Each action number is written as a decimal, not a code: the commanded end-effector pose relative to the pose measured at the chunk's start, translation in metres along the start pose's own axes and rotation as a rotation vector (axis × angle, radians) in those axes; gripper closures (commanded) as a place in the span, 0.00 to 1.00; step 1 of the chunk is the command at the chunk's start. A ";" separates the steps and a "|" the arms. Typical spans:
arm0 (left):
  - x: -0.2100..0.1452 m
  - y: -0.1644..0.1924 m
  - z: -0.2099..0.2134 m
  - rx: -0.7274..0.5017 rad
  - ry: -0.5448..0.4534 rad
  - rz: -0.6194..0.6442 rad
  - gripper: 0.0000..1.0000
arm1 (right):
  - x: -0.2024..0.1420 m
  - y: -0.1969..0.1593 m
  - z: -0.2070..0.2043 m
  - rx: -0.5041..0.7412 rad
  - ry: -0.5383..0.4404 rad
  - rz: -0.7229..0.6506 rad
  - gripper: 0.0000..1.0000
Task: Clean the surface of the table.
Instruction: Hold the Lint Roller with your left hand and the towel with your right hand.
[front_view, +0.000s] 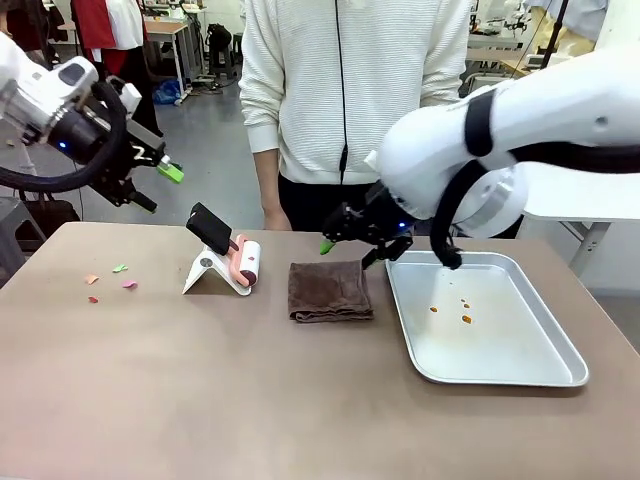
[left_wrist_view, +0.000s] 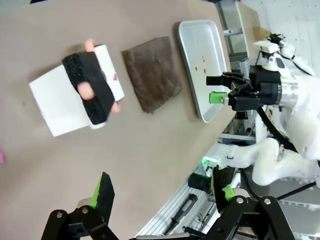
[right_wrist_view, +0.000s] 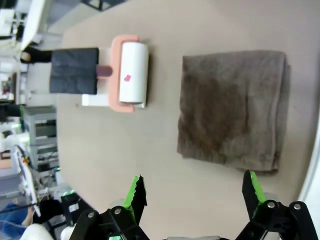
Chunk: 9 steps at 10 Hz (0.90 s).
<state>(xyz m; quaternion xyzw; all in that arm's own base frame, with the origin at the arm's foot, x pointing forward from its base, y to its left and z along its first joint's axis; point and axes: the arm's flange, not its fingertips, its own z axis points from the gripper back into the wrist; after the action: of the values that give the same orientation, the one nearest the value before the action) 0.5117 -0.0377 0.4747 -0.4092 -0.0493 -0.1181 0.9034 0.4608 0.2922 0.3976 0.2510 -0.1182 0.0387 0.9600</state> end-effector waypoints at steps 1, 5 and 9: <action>0.012 0.014 -0.005 0.037 -0.002 0.031 0.00 | 0.014 0.014 -0.018 -0.109 -0.033 -0.026 0.00; 0.031 0.030 -0.045 0.057 0.002 0.102 0.00 | 0.021 0.017 -0.046 -0.219 -0.035 -0.040 0.00; 0.046 0.030 -0.071 0.072 -0.020 0.135 0.00 | 0.030 0.011 -0.075 -0.324 -0.077 -0.009 0.00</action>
<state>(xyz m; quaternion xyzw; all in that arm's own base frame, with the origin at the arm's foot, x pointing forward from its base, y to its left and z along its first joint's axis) 0.5581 -0.0768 0.4117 -0.3755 -0.0256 -0.0610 0.9245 0.4953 0.3175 0.3493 0.1096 -0.1467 0.0165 0.9830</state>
